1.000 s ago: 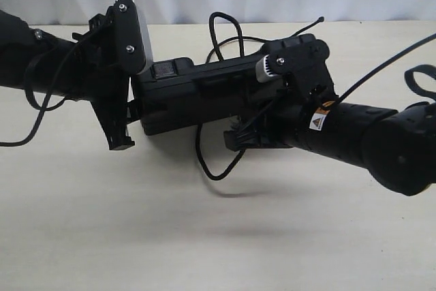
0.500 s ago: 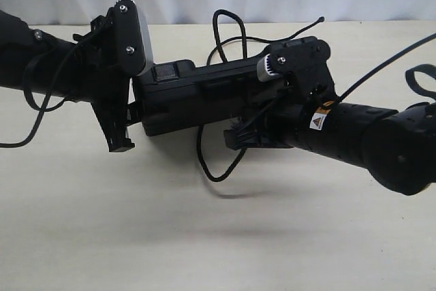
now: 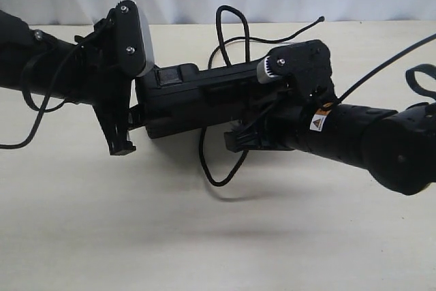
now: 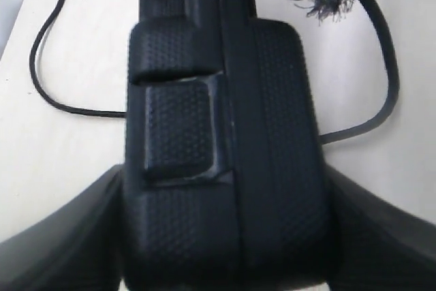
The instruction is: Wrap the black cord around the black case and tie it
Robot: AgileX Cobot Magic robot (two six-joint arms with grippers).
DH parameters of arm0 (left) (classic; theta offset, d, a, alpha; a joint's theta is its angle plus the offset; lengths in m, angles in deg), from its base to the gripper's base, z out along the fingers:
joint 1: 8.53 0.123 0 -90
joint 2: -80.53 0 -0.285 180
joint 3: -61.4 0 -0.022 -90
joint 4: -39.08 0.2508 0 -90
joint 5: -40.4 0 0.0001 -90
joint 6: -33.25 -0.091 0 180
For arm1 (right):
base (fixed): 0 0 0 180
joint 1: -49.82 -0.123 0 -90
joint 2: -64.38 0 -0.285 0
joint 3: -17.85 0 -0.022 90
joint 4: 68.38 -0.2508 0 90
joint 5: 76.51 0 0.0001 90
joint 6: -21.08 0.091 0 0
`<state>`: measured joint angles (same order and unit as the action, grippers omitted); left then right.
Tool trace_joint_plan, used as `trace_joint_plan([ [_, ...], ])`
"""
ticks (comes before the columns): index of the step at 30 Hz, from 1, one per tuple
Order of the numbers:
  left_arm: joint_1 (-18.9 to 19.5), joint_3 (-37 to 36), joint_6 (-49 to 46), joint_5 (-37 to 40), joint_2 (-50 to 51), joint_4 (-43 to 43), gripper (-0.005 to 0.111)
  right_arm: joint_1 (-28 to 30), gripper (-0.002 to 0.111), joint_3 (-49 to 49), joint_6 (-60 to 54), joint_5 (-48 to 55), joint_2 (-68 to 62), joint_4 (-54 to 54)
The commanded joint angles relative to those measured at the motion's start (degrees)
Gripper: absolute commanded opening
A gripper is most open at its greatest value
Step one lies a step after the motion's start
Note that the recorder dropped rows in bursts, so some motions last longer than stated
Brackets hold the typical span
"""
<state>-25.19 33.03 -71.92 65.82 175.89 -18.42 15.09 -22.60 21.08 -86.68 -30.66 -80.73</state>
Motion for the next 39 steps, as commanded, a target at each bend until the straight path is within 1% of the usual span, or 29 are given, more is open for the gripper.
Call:
trace_joint_plan([
  [1, -0.72, -0.75, 1.52, 7.01, 0.89, 0.02, 0.082, -0.07, 0.004, 0.25, 0.0, 0.21, 0.03, 0.17],
  [2, -0.72, -0.75, 1.52, 6.58, 0.89, -0.09, 0.091, -0.07, 0.004, 0.25, 0.0, 0.21, 0.03, 0.17],
  [4, -0.72, -0.64, 1.52, 6.3, 0.48, -0.09, 0.095, -0.07, 0.004, 0.25, 0.0, 0.21, 0.03, 0.17],
  [9, -0.72, 1.66, 1.52, 5.25, -5.89, -0.11, 0.094, -0.07, 0.004, 0.25, 0.0, 0.27, 0.03, 0.17],
  [10, -0.72, 1.75, 1.52, 3.66, -7.24, -0.01, 0.094, -0.07, 0.004, 0.25, 0.0, 0.27, 0.03, 0.17],
  [13, -0.72, 1.99, 3.01, -5.13, -10.76, -0.81, 0.094, -0.07, 0.004, 0.25, 0.0, 0.42, 0.03, 0.17],
  [15, -0.72, 1.99, 5.08, -8.51, -11.04, -3.84, 0.094, -0.07, 0.004, 0.25, 0.0, 0.42, 0.03, 0.17],
  [19, -0.72, 2.69, 5.76, -8.82, -10.53, -9.78, 0.094, -0.07, 0.004, 0.25, 0.0, 0.42, 0.03, 0.17],
  [20, -0.72, 3.49, 7.68, -8.82, -10.07, -11.02, 0.094, -0.07, 0.004, 0.25, 0.0, 0.42, 0.03, 0.17],
  [21, -0.62, 4.67, 10.72, -7.56, -9.33, -11.14, 0.094, -0.07, 0.004, 0.25, 0.0, 0.42, 0.03, 0.17],
  [24, 0.58, 9.76, 20.83, -0.3, -4.81, -10.37, 0.094, -0.07, 0.004, 0.25, 0.0, 0.42, 0.03, 0.17],
  [25, 1.41, 11.73, 26.07, 1.87, -2.99, -9.92, 0.094, -0.07, 0.004, 0.25, 0.0, 0.42, 0.03, 0.17],
  [26, 2.85, 14.97, 34.66, 4.57, -0.55, -8.42, 0.094, -0.07, 0.004, 0.25, 0.0, 0.56, 0.03, 0.17],
  [27, 4.7, 19.14, 45.33, 9.45, 2.98, -4.88, 0.094, -0.07, 0.004, 0.25, 0.0, 0.76, 0.03, 0.17],
  [29, 6.58, 24.14, 55.71, 15.48, 6.95, -0.44, 0.094, -0.07, 0.004, 0.25, 0.0, 1.06, 0.03, 0.17],
  [30, 7.43, 26.66, 59.38, 18.75, 8.98, 1.12, 0.094, -0.07, 0.004, 0.25, 0.0, 1.2, 0.03, 0.17],
  [33, 8.8, 31.39, 60.74, 26.56, 13.58, 1.1, 0.094, -0.07, 0.004, 0.25, 0.0, 1.32, 0.03, 0.17],
  [37, 8.66, 34.06, 60.42, 27.65, 17.41, 0.68, 0.094, -0.07, 0.004, 0.25, -0.42, 1.32, 0.03, 0.17],
  [39, 8.65, 34.27, 58.37, 28.11, 18.7, -0.98, 0.094, -0.07, 0.004, 0.25, -0.42, 1.32, 0.03, 0.17],
])
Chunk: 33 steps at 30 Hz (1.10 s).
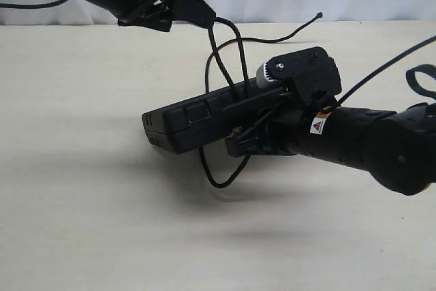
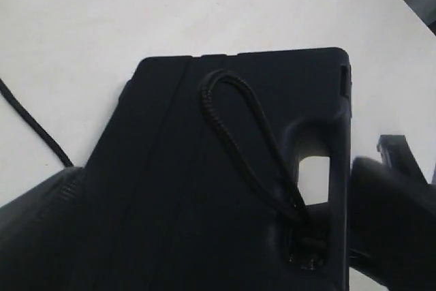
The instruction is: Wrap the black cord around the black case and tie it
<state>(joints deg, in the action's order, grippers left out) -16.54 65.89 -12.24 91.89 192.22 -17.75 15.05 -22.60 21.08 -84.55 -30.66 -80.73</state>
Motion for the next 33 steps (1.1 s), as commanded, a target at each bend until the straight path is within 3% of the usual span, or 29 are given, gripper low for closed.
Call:
trace_joint_plan([
  [1, 0.0, 1.42, -2.93, 2.48, 2.74, -2.6, 0.094, -0.03, 0.004, 0.25, -0.42, -0.8, 0.03, 0.17],
  [6, 0.0, 1.42, -5.58, 3.42, 4.23, -2.86, 0.089, -0.03, 0.004, 0.25, -0.42, -0.8, 0.03, 0.17],
  [13, 0.0, 1.42, -11.84, 10.5, 8.81, -12.21, 0.046, -0.03, 0.004, 0.25, -0.41, -0.43, 0.03, 0.17],
  [19, 0.0, 1.42, -14.71, 12.09, 9.58, -13.12, 0.017, -0.03, 0.005, 0.25, -0.41, -0.31, 0.03, 0.17],
  [24, 0.0, 1.42, -16.53, 14.98, 9.58, -15.01, 0.0, -0.03, 0.027, 0.25, -0.41, -0.16, 0.03, 0.17],
  [30, 0.0, 1.42, -17.56, 16.58, 9.58, -16.75, 0.0, -0.03, 0.06, 0.25, -0.41, 2.41, 0.15, 0.17],
  [33, 0.0, 1.42, -17.56, 16.82, 9.58, -17.79, 0.0, -0.03, 0.068, 0.25, -0.41, 3.84, 0.15, 0.44],
])
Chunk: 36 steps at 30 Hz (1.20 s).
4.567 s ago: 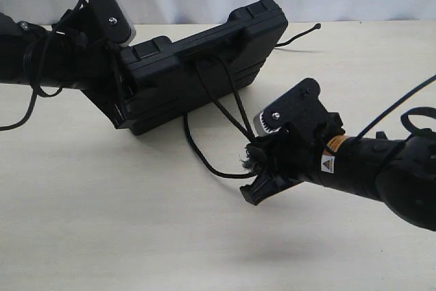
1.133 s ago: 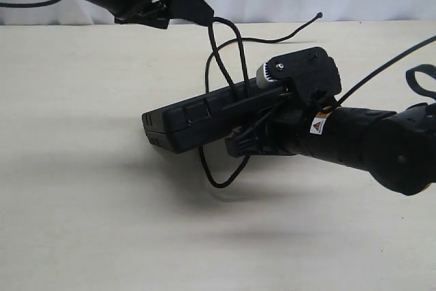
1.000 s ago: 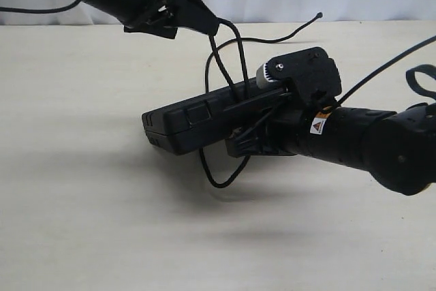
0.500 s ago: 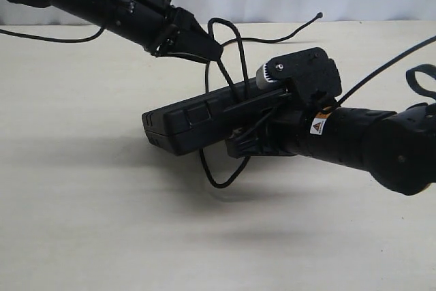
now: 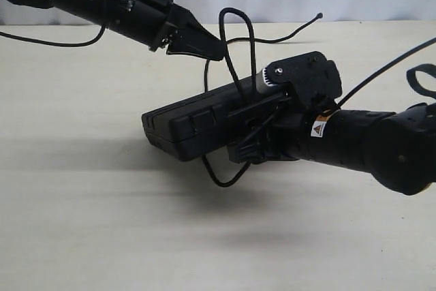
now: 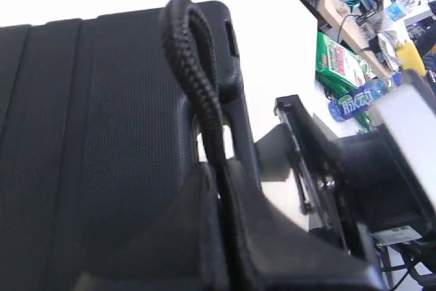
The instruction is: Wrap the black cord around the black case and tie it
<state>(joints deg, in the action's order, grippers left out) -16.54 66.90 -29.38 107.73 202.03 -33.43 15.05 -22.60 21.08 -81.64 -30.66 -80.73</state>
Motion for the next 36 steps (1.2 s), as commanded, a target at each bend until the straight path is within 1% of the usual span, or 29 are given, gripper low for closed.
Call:
trace_joint_plan([
  [1, 0.0, 0.4, -0.42, 0.99, -0.23, -2.11, 0.0, -0.03, 0.069, 0.25, -0.41, 1.17, 0.15, 0.44],
  [6, 0.0, 0.4, -0.42, 1.1, -0.23, -2.12, 0.0, -0.03, 0.069, 0.25, -0.41, 1.27, 0.15, 0.44],
  [9, 0.0, 0.4, -0.42, 1.07, -0.23, -2.62, 0.0, -0.03, 0.069, 0.25, -0.41, 3.56, 0.28, 0.44],
  [13, 0.0, 0.4, -0.42, 0.51, -0.23, -3.39, 0.0, 0.1, 0.071, 0.25, -0.67, 10.03, 2.59, 1.75],
  [15, 0.0, 0.4, -0.42, 0.39, -0.23, -3.42, 0.0, 0.1, 0.073, 0.25, -0.67, 15.59, 6.41, 3.48],
  [19, 0.0, 0.4, -0.42, 0.39, -0.23, -3.42, 0.0, 0.1, 0.073, 0.25, -0.43, 22.67, 13.22, 4.35],
  [21, 0.0, 0.4, -0.42, 0.64, -0.23, -3.42, 0.0, 0.1, 0.073, 0.25, -0.43, 23.08, 15.06, 4.35],
  [24, 0.0, 0.4, -0.5, 1.15, -0.23, -3.42, 0.0, 0.1, 0.073, 0.25, -0.43, 18.56, 15.77, 3.93],
  [27, 0.0, 0.4, -0.5, 1.91, -0.23, -3.19, 0.0, 0.1, 0.073, 0.25, 0.0, 11.08, 14.13, 2.21],
  [36, 0.0, 0.3, -0.5, 2.64, -0.23, -3.08, 0.0, -0.05, 0.073, 0.25, 0.0, -0.86, 3.05, 1.03],
])
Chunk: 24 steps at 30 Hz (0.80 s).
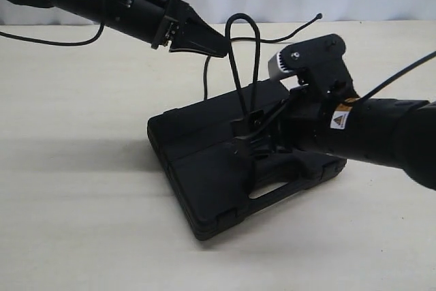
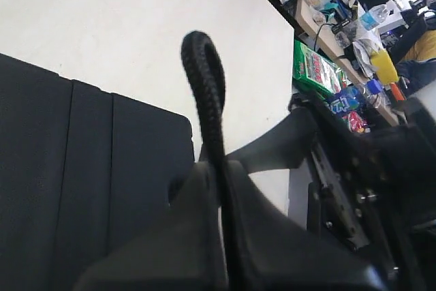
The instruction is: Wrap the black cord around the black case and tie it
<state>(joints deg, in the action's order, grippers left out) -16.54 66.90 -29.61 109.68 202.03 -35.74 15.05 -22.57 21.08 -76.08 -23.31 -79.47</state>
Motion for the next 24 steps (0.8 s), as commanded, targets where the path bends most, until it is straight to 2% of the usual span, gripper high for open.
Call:
trace_joint_plan([
  [1, 0.0, 0.3, -0.27, 0.68, -0.23, -0.77, 0.0, -0.05, 0.073, 0.22, 0.0, -7.76, -5.49, -0.22],
  [3, 0.0, 0.3, -0.27, 0.68, -0.23, -0.77, 0.0, -0.05, 0.067, 0.22, 0.0, -10.17, -7.42, -0.22],
  [5, 0.0, 0.3, -0.27, 0.68, -0.23, -0.77, 0.0, -0.05, 0.053, 0.22, 0.0, -11.48, -8.72, -0.53],
  [7, 0.0, 0.3, -0.38, 0.68, -0.23, -0.77, 0.0, -0.05, 0.036, 0.22, 0.0, -12.1, -9.56, -0.42],
  [9, 0.0, 0.3, -0.48, 0.64, -0.23, -0.77, 0.0, -0.05, 0.012, 0.22, -0.43, -12.1, -9.78, -0.42],
  [10, 0.0, 0.3, -1.01, 0.52, -0.23, -0.77, 0.0, -0.05, 0.005, 0.22, -0.43, -12.1, -9.66, -0.52],
  [12, 0.0, 0.3, -3.44, -0.48, -0.23, -0.77, 0.0, 0.07, 0.004, 0.22, -0.54, -11.78, -9.26, -0.5],
  [15, 0.0, 0.3, -5.02, -6.22, -0.23, 0.84, 0.0, 0.07, 0.004, -0.6, -1.42, -11.19, -8.21, -0.5],
  [18, -0.1, 0.3, -5.02, -14.69, -0.23, 8.93, 0.004, 0.81, 0.004, -2.44, -2.15, -11.29, -7.05, -0.5],
  [21, -0.86, 0.3, -5.02, -21.9, -0.23, 16.87, 0.019, 2.73, 0.004, -4.09, -2.15, -11.43, -6.6, -1.38],
  [24, -1.41, 0.3, -4.76, -27.73, -0.23, 18.45, 0.041, 3.56, 0.004, -5.14, -2.15, -12.55, -6.52, -1.52],
])
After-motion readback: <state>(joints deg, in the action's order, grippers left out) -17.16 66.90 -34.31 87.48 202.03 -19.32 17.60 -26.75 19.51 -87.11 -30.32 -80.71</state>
